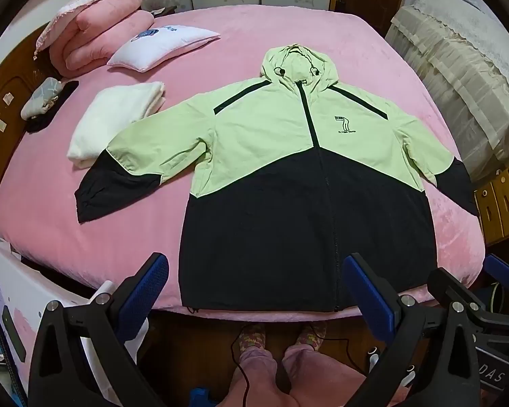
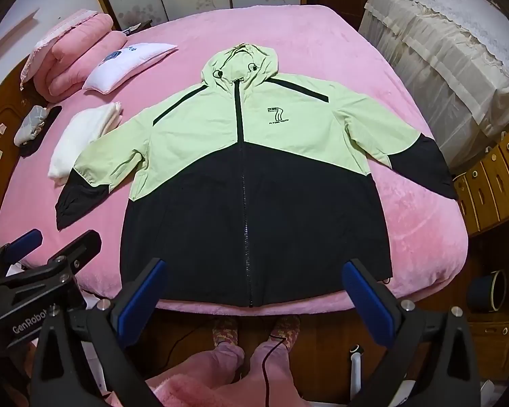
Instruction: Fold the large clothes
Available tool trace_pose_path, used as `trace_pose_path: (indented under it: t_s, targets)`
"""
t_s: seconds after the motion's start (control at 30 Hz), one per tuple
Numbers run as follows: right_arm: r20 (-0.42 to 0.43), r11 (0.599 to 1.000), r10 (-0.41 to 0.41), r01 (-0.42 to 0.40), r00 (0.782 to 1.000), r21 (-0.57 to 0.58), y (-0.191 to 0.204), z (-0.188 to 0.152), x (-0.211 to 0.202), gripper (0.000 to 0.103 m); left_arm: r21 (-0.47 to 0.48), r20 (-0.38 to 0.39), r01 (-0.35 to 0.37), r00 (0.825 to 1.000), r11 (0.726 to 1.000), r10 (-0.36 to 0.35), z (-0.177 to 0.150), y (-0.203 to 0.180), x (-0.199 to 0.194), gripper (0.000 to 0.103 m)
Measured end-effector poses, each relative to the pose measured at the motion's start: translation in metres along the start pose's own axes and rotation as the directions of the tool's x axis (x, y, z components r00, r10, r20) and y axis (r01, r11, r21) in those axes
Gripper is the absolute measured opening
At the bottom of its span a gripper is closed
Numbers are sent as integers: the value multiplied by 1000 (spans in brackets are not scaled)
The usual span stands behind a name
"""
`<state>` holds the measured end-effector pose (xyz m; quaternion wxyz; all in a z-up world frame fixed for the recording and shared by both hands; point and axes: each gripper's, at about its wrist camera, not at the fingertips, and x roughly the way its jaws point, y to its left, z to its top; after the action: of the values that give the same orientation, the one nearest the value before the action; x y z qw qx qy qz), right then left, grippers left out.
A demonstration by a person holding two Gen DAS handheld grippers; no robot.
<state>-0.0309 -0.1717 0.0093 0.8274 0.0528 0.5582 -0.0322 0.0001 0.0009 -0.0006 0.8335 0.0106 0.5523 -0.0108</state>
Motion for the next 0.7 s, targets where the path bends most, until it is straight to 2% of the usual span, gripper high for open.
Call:
trace_pose_path:
  t_s: [0.7]
  targets:
    - [-5, 1000, 6, -6, 1000, 13, -10, -8, 3, 103, -1, 9, 2, 1000, 1000, -2, -4, -4, -2, 102]
